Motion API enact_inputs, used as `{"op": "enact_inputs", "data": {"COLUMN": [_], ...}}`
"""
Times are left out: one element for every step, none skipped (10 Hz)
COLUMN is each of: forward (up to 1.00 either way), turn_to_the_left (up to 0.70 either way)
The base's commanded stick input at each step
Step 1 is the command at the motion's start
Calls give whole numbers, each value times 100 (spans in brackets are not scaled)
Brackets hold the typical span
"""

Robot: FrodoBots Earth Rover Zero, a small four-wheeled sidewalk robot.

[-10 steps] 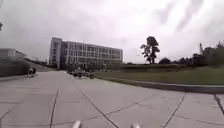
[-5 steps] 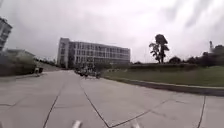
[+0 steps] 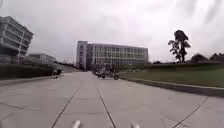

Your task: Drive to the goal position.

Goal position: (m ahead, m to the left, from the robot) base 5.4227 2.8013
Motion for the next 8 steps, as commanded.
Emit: {"op": "enact_inputs", "data": {"forward": [70,70,70,70,70,70,70,70], "turn_to_the_left": [0,0,0,0,0,0,0,0]}}
